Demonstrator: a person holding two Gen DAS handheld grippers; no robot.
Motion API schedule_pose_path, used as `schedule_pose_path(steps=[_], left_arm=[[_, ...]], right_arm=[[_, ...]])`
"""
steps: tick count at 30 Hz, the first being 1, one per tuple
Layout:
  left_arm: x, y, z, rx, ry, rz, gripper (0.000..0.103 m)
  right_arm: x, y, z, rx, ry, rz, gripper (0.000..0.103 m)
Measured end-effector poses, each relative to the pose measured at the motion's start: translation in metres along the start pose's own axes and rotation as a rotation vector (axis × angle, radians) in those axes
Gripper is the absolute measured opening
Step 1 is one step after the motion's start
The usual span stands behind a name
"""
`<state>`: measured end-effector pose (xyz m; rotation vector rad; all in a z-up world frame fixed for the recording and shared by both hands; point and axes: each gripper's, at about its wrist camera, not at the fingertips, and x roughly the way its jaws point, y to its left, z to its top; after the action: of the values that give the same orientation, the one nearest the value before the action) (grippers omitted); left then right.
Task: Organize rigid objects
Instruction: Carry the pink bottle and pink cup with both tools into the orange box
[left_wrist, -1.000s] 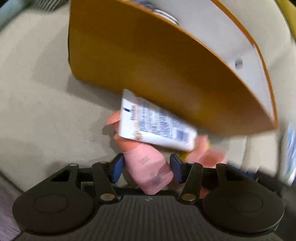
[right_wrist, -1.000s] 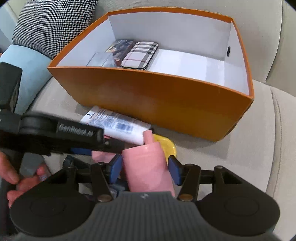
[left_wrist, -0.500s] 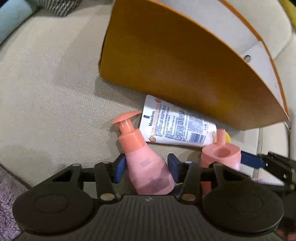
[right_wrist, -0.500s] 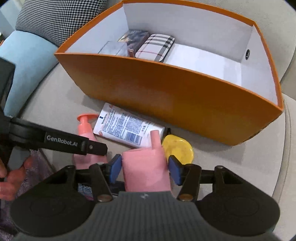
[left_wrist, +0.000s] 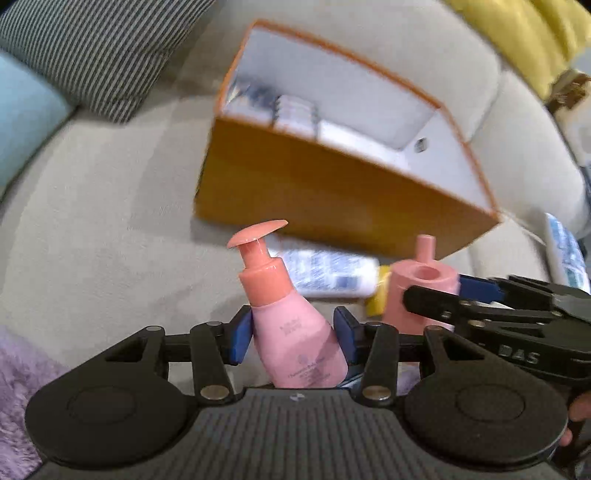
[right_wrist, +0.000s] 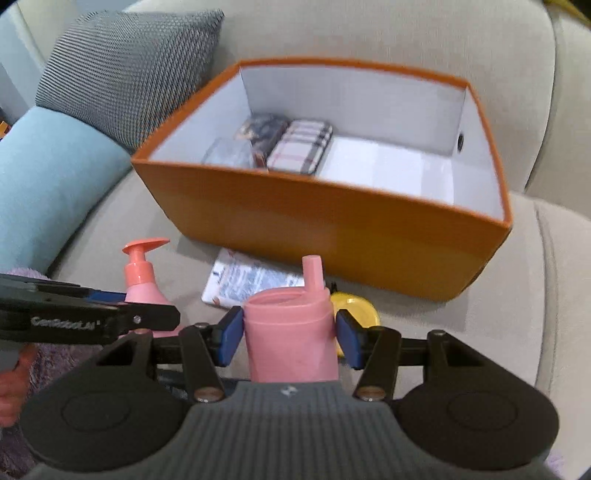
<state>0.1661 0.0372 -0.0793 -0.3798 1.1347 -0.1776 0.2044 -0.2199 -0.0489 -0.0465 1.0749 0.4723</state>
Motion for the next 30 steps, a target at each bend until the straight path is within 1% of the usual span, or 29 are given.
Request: schedule_pose_path(steps=[3, 10, 14, 17, 18, 20, 23, 26, 30], left_arm=[[-0.028, -0.007, 0.014, 0.038, -0.038, -0.036, 0.053], [-0.055, -0.035, 0.05, 0.12, -0.121, -0.111, 0.053], [-0.06, -0.046, 0.082, 0.152, -0.146, -0.146, 0.053], [-0.054, -0.055, 0.108, 0.2, -0.158, -0.146, 0.053], [-0.049, -0.056, 0.115, 0.212, -0.149, -0.151, 0.053], [-0.028, -0.057, 0.131, 0.232, -0.105, -0.164, 0.053], [0.006, -0.062, 0.149, 0.297, -0.035, -0.145, 0.053], [0.046, -0.063, 0.17, 0.317, 0.041, -0.156, 0.053], [0.092, -0.061, 0.195, 0.356, 0.118, -0.172, 0.053]], right_arm=[[-0.021, 0.004, 0.008, -0.002, -0.059, 0.018, 0.056], [-0.063, -0.001, 0.038, 0.042, -0.189, 0.063, 0.056], [-0.074, -0.012, 0.064, 0.075, -0.247, 0.067, 0.056], [-0.069, -0.024, 0.087, 0.11, -0.266, 0.048, 0.056], [-0.064, -0.029, 0.093, 0.116, -0.261, 0.04, 0.056], [-0.049, -0.039, 0.105, 0.124, -0.232, 0.021, 0.056], [-0.017, -0.054, 0.117, 0.124, -0.161, 0.001, 0.056], [0.02, -0.075, 0.131, 0.167, -0.088, 0.0, 0.056], [0.063, -0.101, 0.151, 0.231, -0.017, -0.003, 0.056]])
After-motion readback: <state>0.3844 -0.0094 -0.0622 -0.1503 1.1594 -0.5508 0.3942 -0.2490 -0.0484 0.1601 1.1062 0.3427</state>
